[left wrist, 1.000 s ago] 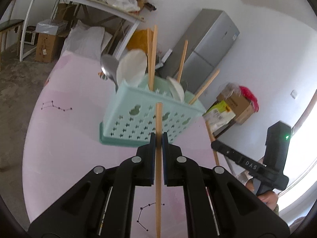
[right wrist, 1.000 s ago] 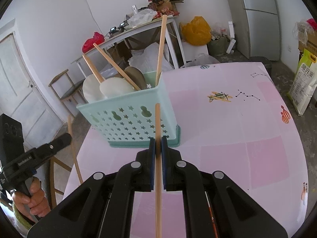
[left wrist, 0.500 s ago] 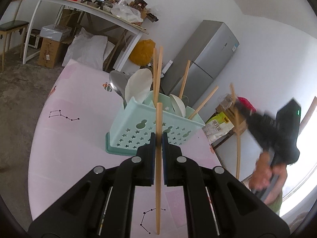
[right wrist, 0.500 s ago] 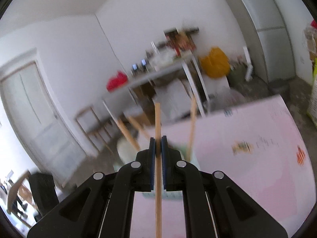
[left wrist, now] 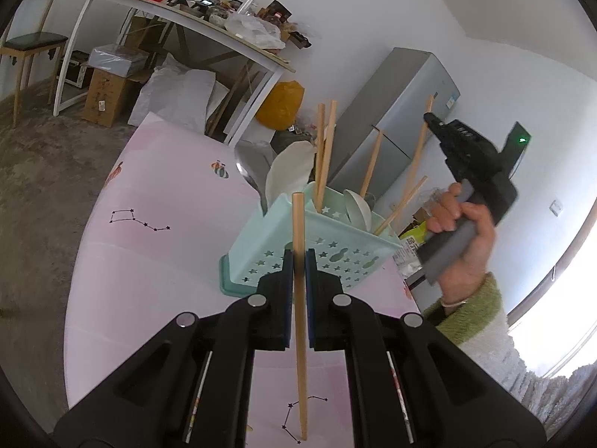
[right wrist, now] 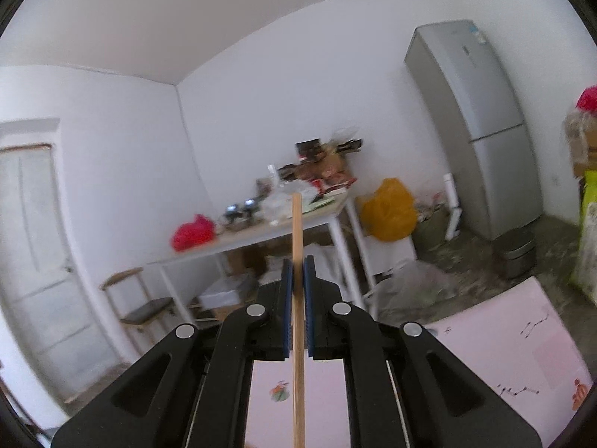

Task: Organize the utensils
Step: 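Lift the chopstick with the left gripper toward the holder while the right carries its chopstick, then lower both held chopsticks into the green holder and open both grippers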

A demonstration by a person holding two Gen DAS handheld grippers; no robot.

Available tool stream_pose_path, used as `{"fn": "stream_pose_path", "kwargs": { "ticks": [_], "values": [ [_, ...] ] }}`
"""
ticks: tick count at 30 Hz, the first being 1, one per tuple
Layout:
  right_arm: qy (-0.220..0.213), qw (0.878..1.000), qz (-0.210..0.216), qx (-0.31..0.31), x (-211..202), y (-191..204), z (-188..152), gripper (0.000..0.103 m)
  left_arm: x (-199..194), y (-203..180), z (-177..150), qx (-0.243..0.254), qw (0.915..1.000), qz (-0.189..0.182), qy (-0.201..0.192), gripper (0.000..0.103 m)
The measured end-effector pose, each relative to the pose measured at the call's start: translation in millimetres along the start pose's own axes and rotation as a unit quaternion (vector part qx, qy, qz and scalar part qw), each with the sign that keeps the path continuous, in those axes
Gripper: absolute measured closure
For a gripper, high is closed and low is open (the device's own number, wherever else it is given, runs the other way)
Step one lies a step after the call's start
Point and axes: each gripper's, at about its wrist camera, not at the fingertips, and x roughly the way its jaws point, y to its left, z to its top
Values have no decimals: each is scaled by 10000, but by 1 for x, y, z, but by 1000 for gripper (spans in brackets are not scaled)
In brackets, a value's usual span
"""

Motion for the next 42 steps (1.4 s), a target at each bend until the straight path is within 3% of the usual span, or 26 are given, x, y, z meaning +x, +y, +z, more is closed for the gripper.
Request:
{"fn": "stream_pose_path", "kwargs": {
  "ticks": [7,18,20,22,26,34,42],
  "values": [
    [-84,9975,-408,-566,11,11,-19,97,0,6,2,-43,10000,37,-32,98],
    [233,9946,-218,-983,-31,12,-45,95,-16,-1,11,43,9995,27,-310,98],
    [373,9932,-145,-1089,-46,11,-51,86,-22,-4,14,75,9992,7,-401,98],
    [443,9923,-78,-1154,-62,9,-57,55,-27,-8,19,116,9987,-17,-500,98],
    [456,9906,-138,-1279,-99,5,-62,41,-39,-21,31,246,9969,-152,-736,98],
    [438,9966,-320,-613,-156,-23,-61,36,-73,-56,68,473,9865,-693,-1409,98],
    [644,9971,-395,35,-168,-50,-70,36,-80,-94,112,789,9704,-886,-2102,98]
  ]
}}
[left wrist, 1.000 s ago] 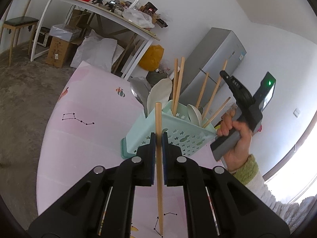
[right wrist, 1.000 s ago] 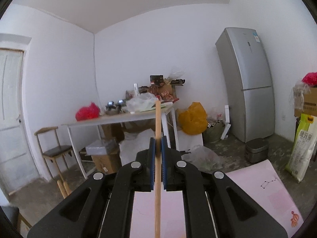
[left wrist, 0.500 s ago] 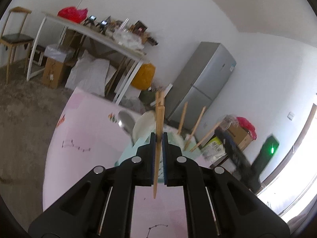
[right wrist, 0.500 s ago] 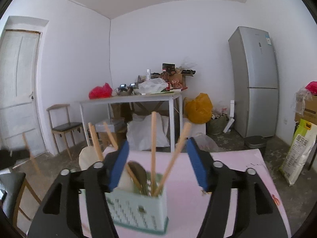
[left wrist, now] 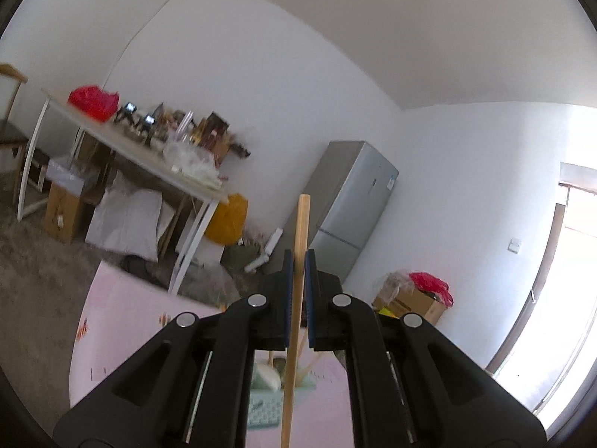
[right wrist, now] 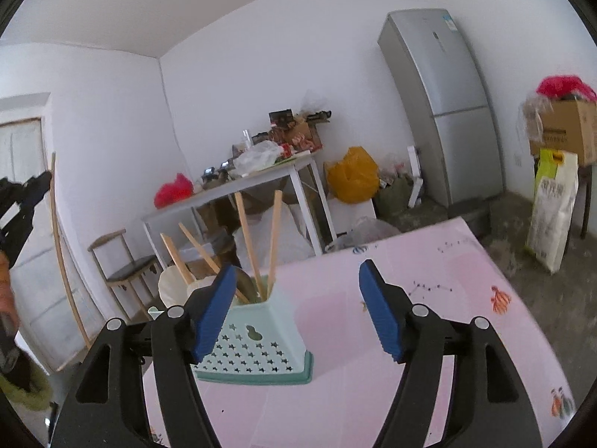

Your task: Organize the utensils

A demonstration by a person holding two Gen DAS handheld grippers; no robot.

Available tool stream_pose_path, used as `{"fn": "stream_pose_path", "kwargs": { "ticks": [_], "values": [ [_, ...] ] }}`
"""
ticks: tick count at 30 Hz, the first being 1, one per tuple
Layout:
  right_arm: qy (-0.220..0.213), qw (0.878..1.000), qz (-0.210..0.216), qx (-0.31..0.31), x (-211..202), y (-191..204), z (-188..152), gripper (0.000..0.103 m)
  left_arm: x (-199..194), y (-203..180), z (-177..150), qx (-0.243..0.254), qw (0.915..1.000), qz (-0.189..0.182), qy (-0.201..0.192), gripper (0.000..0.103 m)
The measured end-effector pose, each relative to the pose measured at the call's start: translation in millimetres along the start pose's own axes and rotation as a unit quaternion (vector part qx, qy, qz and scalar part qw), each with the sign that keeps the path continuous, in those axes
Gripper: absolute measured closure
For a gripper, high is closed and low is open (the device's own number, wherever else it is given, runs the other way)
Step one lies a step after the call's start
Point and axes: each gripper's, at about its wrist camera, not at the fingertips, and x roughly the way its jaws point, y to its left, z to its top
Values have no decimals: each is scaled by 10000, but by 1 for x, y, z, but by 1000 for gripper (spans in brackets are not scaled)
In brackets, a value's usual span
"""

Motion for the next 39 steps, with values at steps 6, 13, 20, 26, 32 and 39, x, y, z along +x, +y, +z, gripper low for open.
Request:
{"fn": "stream_pose_path", "kwargs": {
  "ticks": [6,13,20,26,32,39],
  "values": [
    [48,9999,44,118,2,-6,-3,36,37,-6,11,151,9998,72,-124,98],
    [117,9998,48,162,7,-8,-8,36,74,2,4,245,9991,267,-200,98],
    [145,9997,28,189,8,-9,-10,36,101,15,-31,279,9983,514,82,98],
    [184,9996,39,201,8,-9,-11,36,107,26,-42,171,9981,575,158,98],
    [196,9995,56,247,7,-10,-11,36,105,30,-55,8,9973,338,653,63],
    [419,9975,311,480,18,-13,-10,36,72,33,-79,94,9950,248,964,32]
  ]
}}
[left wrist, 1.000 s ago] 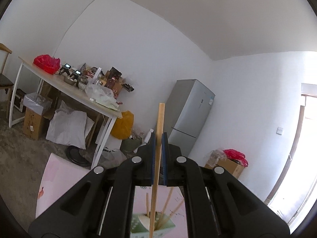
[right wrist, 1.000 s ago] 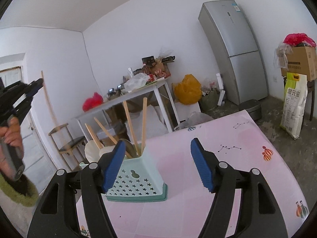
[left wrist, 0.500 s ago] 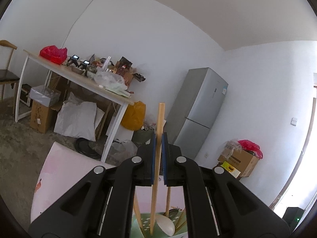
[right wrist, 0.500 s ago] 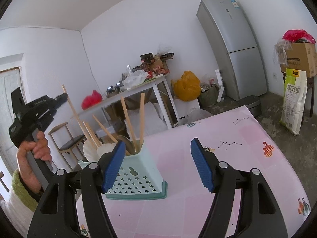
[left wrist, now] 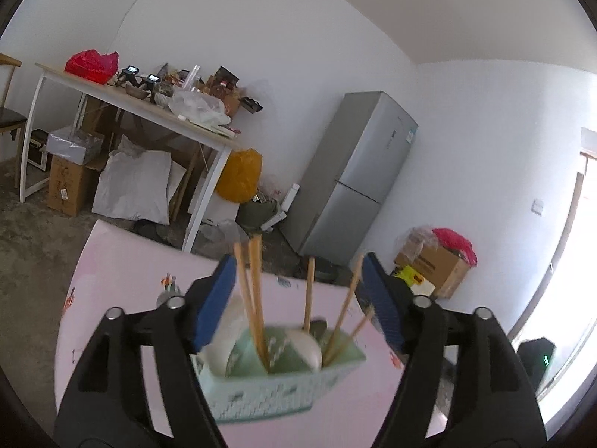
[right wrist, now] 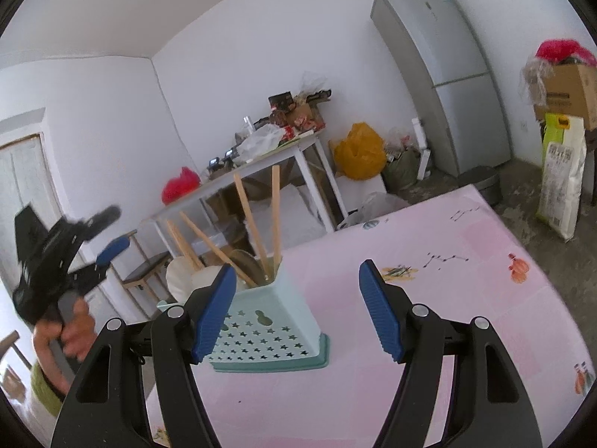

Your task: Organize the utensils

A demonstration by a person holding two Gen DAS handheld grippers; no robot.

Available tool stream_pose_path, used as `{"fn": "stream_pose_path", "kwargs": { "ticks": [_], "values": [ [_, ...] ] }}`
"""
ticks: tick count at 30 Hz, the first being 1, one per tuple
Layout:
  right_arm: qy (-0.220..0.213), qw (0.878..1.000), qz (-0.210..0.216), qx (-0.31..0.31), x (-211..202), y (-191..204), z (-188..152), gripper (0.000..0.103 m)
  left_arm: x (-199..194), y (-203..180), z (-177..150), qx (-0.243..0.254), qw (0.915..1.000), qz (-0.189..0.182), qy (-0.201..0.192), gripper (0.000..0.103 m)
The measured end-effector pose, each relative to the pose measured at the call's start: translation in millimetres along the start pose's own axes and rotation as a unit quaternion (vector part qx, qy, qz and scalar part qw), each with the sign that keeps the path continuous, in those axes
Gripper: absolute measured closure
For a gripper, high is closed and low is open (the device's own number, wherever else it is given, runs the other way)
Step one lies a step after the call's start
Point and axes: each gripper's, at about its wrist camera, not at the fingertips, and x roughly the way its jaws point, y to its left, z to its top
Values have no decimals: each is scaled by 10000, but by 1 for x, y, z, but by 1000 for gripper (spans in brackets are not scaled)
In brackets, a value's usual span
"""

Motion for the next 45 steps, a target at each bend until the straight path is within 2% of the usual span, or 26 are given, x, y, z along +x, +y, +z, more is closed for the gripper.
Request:
{"fn": "stream_pose_path", "kwargs": {
  "ticks": [5,7,10,14,18,22,25,29,31,33,34,35,37,40,41,43,45],
  "values": [
    [534,9962,517,457,24,-9,1,36,-19,5,-27,332,9989,21,321,20],
    [759,9923,704,684,36,-15,1,36,-18,9,-41,448,9974,116,561,19],
    [1060,9852,898,1004,60,-22,-1,36,-3,16,-62,549,9923,262,1074,18],
    [1188,9796,1085,1205,84,-26,1,36,22,23,-83,841,9834,628,1482,18],
    [1444,9748,1121,1278,110,-25,-1,36,42,27,-95,779,9789,583,1798,18],
    [1704,9709,1289,1082,119,-5,-7,34,45,26,-95,740,9789,575,1818,17],
    [1717,9781,953,684,116,12,-7,33,45,29,-94,637,9798,531,1821,17],
    [1853,9759,842,784,111,17,-8,33,43,23,-92,694,9800,482,1800,16],
    [1967,9716,982,877,109,19,-10,33,42,14,-93,659,9791,-21,1924,16],
    [2089,9674,1146,860,107,26,-14,33,39,-4,-98,915,9762,-191,1957,16],
    [2105,9676,1150,785,103,29,-17,33,36,-19,-104,1330,9720,-198,1928,16],
    [2113,9693,1083,643,100,33,-19,33,34,-27,-108,1579,9690,-148,1895,16],
    [2114,9720,931,440,96,37,-21,33,26,-47,-122,2365,9556,94,1758,16],
    [2084,9739,809,406,90,33,-20,33,17,-52,-130,2890,9428,446,1602,16],
    [2073,9739,796,464,89,29,-20,33,14,-48,-129,2893,9428,577,1554,16],
    [2063,9737,782,571,90,24,-18,33,10,-33,-120,2652,9500,787,1448,16],
    [2048,9733,783,677,89,18,-16,33,9,-6,-104,2105,9626,1081,1321,15]
  ]
}}
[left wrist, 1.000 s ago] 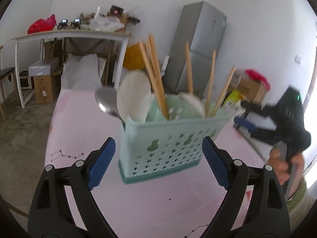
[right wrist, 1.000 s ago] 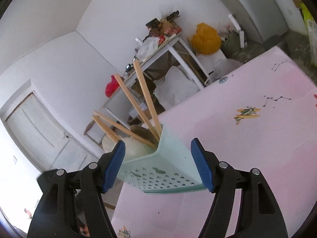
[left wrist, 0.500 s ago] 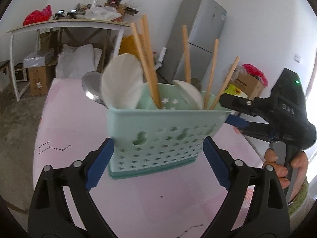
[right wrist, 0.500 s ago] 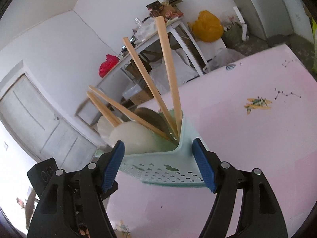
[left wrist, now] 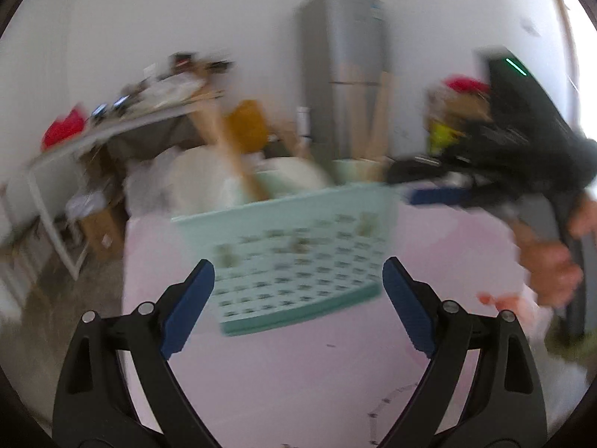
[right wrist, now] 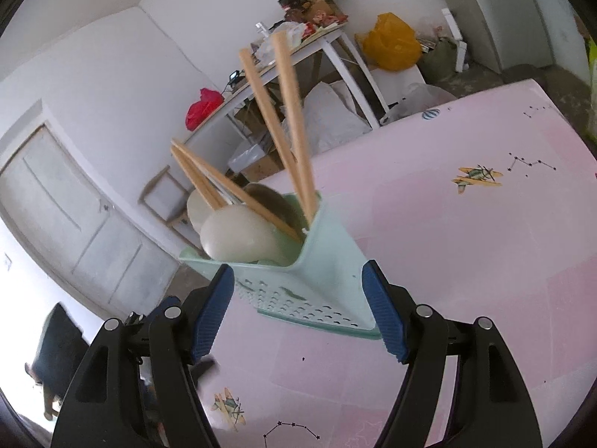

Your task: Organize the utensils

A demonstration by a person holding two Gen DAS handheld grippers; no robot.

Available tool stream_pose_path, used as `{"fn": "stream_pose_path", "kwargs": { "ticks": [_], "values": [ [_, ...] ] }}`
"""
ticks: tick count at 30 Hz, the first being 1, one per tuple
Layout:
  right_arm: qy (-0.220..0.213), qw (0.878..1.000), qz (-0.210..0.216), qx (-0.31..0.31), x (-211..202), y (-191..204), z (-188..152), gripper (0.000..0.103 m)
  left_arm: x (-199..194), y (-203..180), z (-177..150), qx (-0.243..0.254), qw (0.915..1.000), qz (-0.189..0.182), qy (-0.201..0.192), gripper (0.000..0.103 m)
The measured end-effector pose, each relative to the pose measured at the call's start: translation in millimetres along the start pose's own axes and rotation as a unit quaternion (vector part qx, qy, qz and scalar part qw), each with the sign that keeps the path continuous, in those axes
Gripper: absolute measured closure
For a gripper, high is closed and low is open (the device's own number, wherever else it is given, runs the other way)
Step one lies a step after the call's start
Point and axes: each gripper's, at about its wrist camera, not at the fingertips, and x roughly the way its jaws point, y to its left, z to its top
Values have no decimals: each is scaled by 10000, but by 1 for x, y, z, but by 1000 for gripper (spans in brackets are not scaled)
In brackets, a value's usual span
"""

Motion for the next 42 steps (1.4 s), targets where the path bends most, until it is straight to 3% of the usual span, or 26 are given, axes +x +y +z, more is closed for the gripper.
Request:
{"fn": "stream_pose_path", "kwargs": {
  "ticks": [4,6,10,14,17,24,33,42],
  "values": [
    [-10,9999,86,64,-1,-1,-1,33,17,59,4,-1236,9922,-91,122,15],
    [11,9998,163,100,2,-2,1,33,32,85,6,-1750,9835,-429,164,15],
    [63,9992,323,223,12,-2,5,33,62,102,6,-2184,9691,-1091,348,15],
    [125,9982,429,388,23,-3,8,33,77,87,7,-2009,9667,-1523,443,15],
    [113,9983,380,424,25,-4,10,32,77,65,8,-1680,9773,-1193,493,13],
    [61,9980,250,575,13,-16,13,32,66,47,6,-1842,9705,-1441,591,13],
    [-28,9977,110,664,-9,-28,6,32,48,25,5,-1626,9713,-1623,611,13],
    [-102,9983,-21,577,-15,-27,2,32,39,16,0,-1541,9739,-1546,623,13]
  ]
}}
